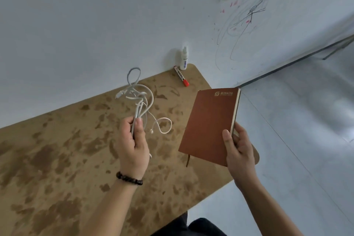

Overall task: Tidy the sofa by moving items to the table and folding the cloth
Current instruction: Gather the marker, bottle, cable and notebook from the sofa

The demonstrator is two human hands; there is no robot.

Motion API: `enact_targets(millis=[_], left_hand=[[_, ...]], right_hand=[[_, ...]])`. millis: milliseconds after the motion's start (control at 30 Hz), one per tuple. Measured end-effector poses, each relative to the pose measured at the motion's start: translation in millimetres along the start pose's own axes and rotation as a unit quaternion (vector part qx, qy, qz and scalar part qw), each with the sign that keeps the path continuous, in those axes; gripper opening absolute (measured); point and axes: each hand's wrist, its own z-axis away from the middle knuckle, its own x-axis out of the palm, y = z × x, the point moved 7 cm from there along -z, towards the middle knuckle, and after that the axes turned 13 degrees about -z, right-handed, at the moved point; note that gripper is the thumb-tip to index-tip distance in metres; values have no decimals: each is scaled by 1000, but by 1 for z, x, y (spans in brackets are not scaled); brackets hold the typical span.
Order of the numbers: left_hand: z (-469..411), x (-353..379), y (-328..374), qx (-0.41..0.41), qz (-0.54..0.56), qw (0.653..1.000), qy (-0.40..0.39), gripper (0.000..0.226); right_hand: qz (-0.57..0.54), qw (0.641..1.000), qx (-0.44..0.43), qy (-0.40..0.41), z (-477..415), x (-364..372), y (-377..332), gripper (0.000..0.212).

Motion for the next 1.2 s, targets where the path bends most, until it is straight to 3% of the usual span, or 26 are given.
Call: enact_targets(millis=[300, 567, 733, 933, 1067, 1200], left_hand=[[-75, 97, -36, -63, -50, 996, -28, 18], [-92, 153, -67, -127, -145, 981, -5, 14], [-94, 195, -87, -167, -199, 966, -8, 19], [-121, 257, -94, -86, -308, 944, -84, 28], [-132, 308, -105, -1, -408, 901, -145, 20], [-119, 321, -131, -31, -527, 829, -183, 55]], right_hand=[[83, 983, 118, -110, -177, 71, 54, 38], [130, 937, 192, -262, -313, 146, 130, 35], [328, 909, 122, -224, -349, 147, 154, 41], [377, 902, 0, -211, -353, 129, 135, 39], [459, 847, -18, -266, -355, 113, 152, 58], [536, 761, -39, -365, -338, 103, 181, 76]])
